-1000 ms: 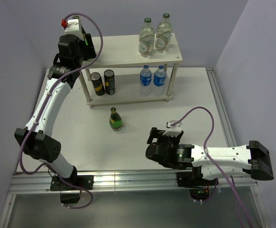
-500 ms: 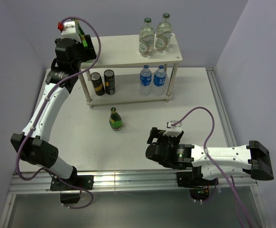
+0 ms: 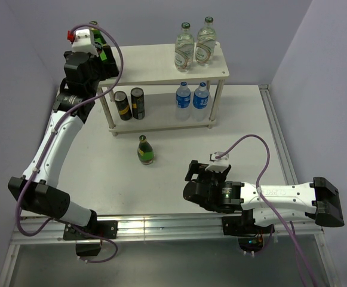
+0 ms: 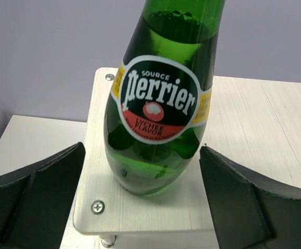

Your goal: Place and organize the beverage onto the shelf

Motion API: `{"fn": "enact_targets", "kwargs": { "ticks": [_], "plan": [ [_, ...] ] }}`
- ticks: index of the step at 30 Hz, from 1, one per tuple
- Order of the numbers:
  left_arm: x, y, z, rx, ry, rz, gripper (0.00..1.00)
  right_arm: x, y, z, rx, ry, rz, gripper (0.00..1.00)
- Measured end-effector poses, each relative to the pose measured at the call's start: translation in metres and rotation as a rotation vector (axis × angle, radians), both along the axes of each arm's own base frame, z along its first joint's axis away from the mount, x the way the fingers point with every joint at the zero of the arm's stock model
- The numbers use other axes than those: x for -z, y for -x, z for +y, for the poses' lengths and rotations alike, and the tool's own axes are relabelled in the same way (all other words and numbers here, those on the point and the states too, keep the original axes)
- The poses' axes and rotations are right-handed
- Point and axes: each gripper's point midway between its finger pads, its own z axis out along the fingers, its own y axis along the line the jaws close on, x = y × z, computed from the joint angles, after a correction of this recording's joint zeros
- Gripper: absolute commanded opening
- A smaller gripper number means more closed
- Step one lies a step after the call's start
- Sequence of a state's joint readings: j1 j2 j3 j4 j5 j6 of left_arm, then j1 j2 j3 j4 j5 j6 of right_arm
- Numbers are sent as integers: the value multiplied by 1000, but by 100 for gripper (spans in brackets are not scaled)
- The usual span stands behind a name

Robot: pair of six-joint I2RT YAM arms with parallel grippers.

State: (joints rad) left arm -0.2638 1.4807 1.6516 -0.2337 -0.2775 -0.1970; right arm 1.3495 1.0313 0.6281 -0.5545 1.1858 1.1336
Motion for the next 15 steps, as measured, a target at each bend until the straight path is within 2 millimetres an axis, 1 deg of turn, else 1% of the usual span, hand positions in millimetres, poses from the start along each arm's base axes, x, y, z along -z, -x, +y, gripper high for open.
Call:
{"fn": "enact_targets", "kwargs": {
  "ticks": [3, 9, 12, 15],
  "plan": [
    [0, 9, 2, 0, 5, -3, 99, 0, 0, 0, 1, -2, 0, 100],
    [7, 38, 9, -2, 28, 8, 99, 0, 0, -1, 3, 1, 1, 100],
    [15, 59, 13, -3, 55, 16, 99, 0, 0, -2, 5, -2, 1, 100],
    [29, 92, 14, 7, 80, 27, 99, 1, 0, -2, 9, -2, 1, 100]
  ]
}}
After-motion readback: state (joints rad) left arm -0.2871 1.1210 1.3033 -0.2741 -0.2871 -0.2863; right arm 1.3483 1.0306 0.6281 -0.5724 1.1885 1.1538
